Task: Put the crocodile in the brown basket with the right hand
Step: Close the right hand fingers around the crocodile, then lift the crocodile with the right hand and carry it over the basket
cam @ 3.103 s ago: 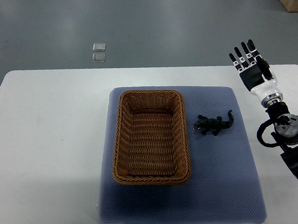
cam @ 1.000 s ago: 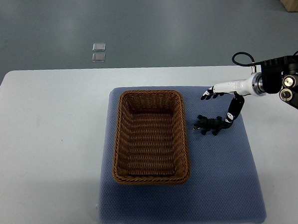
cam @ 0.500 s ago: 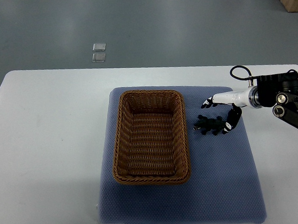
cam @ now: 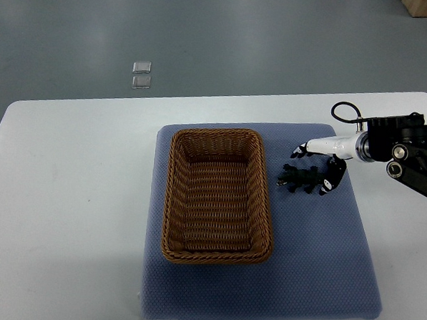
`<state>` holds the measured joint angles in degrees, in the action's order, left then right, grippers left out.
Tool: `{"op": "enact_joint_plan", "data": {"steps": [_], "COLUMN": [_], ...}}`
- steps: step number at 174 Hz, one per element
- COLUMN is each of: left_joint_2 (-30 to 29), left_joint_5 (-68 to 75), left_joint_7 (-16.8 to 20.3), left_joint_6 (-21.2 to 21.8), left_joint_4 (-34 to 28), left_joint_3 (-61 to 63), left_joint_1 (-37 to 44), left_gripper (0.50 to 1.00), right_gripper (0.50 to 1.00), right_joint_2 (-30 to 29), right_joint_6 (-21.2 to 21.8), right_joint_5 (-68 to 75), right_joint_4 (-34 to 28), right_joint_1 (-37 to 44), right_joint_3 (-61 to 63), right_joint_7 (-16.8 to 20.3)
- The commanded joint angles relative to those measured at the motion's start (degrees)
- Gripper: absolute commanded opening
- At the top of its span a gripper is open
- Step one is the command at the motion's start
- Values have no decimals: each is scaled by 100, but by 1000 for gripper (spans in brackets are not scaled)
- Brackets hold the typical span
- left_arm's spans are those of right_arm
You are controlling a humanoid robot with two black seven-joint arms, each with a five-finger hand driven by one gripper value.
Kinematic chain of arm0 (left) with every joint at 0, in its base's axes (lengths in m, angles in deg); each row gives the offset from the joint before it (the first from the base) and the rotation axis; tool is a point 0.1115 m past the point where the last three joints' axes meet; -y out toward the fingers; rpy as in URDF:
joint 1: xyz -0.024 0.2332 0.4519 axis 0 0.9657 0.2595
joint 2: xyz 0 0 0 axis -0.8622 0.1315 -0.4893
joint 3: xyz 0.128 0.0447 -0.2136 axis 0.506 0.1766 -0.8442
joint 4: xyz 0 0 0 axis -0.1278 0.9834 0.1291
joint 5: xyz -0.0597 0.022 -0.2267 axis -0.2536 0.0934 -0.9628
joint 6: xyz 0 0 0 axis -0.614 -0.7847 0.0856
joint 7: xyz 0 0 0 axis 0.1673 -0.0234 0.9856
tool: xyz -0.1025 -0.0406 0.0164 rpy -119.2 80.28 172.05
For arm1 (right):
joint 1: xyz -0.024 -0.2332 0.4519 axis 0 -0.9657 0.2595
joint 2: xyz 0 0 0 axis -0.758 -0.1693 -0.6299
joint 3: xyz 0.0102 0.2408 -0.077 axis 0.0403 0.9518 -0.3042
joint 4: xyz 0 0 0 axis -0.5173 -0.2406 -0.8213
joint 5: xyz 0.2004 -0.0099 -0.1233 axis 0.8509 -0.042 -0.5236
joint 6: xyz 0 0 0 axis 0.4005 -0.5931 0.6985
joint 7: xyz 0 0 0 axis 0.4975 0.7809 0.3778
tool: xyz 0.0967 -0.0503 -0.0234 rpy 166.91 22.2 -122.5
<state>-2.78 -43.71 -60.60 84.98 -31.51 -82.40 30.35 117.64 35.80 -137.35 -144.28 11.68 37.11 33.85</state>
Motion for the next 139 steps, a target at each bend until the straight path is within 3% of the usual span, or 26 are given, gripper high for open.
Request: {"op": "enact_joint_plan", "data": {"steps": [1, 42, 70, 98, 139], "left_joint_2": [0, 0, 0, 0, 0], "left_joint_5": [-3, -3, -3, -3, -3], "left_joint_7": [-2, -2, -2, -2, -2], "left_joint_6": [1, 1, 1, 1, -8], "left_joint_4": [7, 7, 7, 7, 7], "left_joint_3": [0, 0, 0, 0, 0], "left_joint_1": [0, 0, 0, 0, 0], "left_gripper": [1000, 1000, 1000, 1000, 1000], "right_gripper": [881, 807, 656, 552, 535], "right_joint_2": [2, 2, 10, 10, 98], "right_joint_6": [-26, -167, -167, -176, -360], "right_joint_5": [-1, -1, -1, -36, -36], "right_joint_4": [36, 45, 45, 45, 45], "right_joint_1": [-19, -19, -10, -10, 122], "right_joint_3": [-40, -190, -190, -190, -163], "right_joint_7": [-11, -99, -187, -275, -284]}}
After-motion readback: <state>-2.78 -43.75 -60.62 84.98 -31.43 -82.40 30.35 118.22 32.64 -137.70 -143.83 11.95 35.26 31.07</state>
